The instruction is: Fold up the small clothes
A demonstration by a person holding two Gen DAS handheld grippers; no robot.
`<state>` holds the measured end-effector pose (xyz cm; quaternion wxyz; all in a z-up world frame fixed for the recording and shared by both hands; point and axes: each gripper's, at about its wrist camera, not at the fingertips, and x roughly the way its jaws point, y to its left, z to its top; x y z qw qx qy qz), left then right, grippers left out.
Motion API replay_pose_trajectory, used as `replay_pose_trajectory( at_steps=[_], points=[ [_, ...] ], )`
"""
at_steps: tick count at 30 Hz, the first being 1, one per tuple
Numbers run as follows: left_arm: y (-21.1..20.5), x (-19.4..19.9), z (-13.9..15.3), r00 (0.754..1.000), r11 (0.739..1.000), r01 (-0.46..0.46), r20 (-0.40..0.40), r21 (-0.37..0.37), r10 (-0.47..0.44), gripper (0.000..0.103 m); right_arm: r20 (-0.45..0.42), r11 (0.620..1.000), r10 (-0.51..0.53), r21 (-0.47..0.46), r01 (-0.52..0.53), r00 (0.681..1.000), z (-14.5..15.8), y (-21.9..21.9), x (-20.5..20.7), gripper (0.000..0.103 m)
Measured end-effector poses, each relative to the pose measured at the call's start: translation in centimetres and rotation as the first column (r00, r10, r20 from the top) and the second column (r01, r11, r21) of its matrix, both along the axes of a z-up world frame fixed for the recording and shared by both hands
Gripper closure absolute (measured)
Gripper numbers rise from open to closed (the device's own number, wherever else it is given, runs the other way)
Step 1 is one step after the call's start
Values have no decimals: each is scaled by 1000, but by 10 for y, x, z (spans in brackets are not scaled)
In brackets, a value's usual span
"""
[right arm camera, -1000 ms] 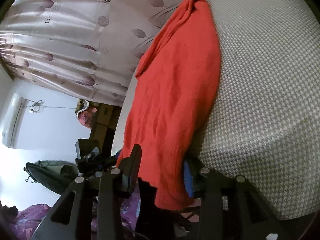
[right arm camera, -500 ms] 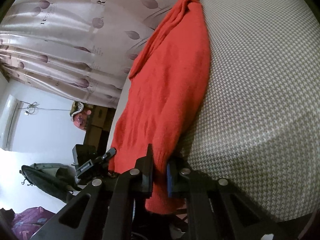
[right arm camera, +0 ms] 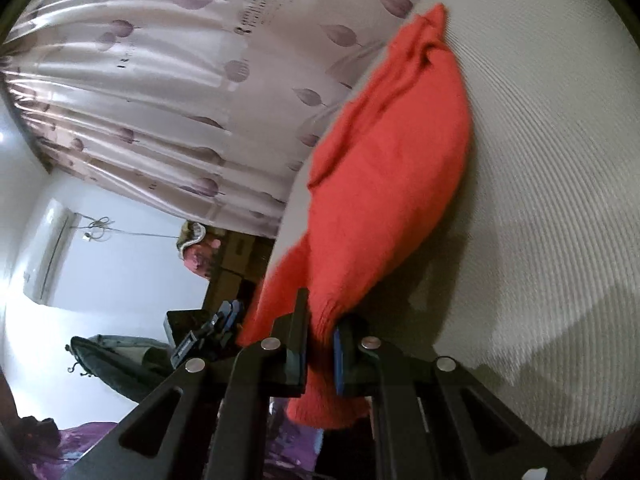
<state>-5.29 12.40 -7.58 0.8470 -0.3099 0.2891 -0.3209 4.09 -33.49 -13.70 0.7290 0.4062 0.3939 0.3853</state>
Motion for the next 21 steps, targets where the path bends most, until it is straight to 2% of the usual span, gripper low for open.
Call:
replay_pose_trajectory(
  at_steps=[3,5,7,9,12,13,14,15,16,17,19,21],
  points=[
    [0,16,16,1000,1000,-8,15,18,7,92,27,1000,4,4,-4,1000,17,2,15,94],
    [0,24,17,1000,999,12,-16,31,-11,92,34,1000,0,-12,0,999,23,4,23,94],
    [-3,27,7,994,996,66,-96,64,-59,92,29,1000,1,-13,-1,1000,24,5,27,94],
    [-9,27,-10,974,985,116,-207,125,-89,92,16,1000,7,-18,-7,1000,19,5,25,94],
    [-14,24,-35,948,966,146,-311,214,-74,91,-29,1000,10,-16,-11,1000,5,6,20,94],
    [-12,22,-38,945,965,140,-322,224,-62,87,-40,1000,8,-13,-8,999,2,7,19,94],
    [-10,23,-40,944,967,123,-328,225,-44,76,-45,1000,6,-12,-6,999,-1,6,17,94],
    [-5,22,-42,940,971,93,-340,221,-12,66,-45,1000,-1,-12,1,999,-3,5,16,94],
    [0,21,-45,936,977,65,-352,201,9,49,-45,1000,-5,-8,5,999,-3,5,15,94],
    [4,19,-49,932,986,42,-363,159,19,41,-44,1000,-9,-1,9,999,-3,4,15,94],
    [5,21,-66,903,998,43,-428,47,-19,36,-39,1000,-11,2,11,999,-2,3,15,94],
    [1,18,-71,907,1000,20,-419,-20,-27,34,-39,1000,-11,3,11,999,-3,4,14,94]
  ],
)
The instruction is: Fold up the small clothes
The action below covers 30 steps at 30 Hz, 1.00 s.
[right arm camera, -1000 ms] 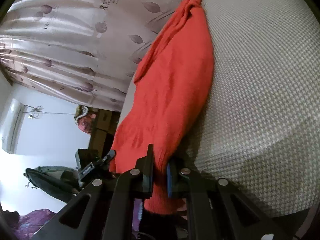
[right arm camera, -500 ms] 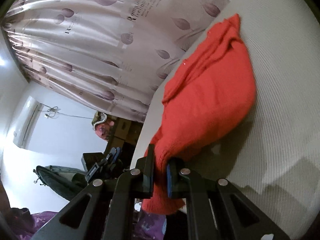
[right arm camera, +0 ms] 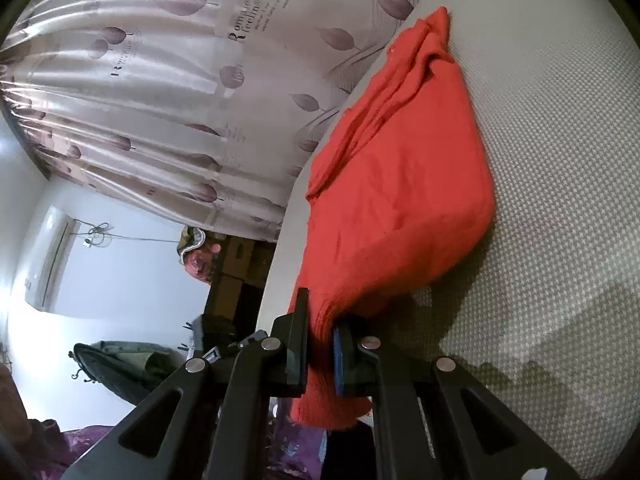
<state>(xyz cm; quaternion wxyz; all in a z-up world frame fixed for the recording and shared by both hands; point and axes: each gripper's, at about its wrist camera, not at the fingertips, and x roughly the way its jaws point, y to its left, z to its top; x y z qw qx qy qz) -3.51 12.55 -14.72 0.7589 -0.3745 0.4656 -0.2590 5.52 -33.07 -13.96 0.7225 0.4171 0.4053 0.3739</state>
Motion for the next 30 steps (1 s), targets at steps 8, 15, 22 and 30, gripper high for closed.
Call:
replay_pose_trajectory(
  at_steps=[8,15,22,30],
  points=[
    [11,-20,-9,993,987,-114,-21,-110,112,34,-10,1000,-3,17,3,1000,-6,-2,-6,94],
    [-23,-21,-32,984,995,66,-160,-76,-78,33,-16,1000,8,30,-8,1000,-9,-1,-3,93],
    [-43,-21,3,994,995,103,42,-15,-102,71,-25,1000,6,23,-6,1000,-10,-1,-5,93],
    [-49,-18,34,983,995,54,168,79,-67,98,-14,1000,-6,14,6,1000,-7,1,-5,93]
  ],
)
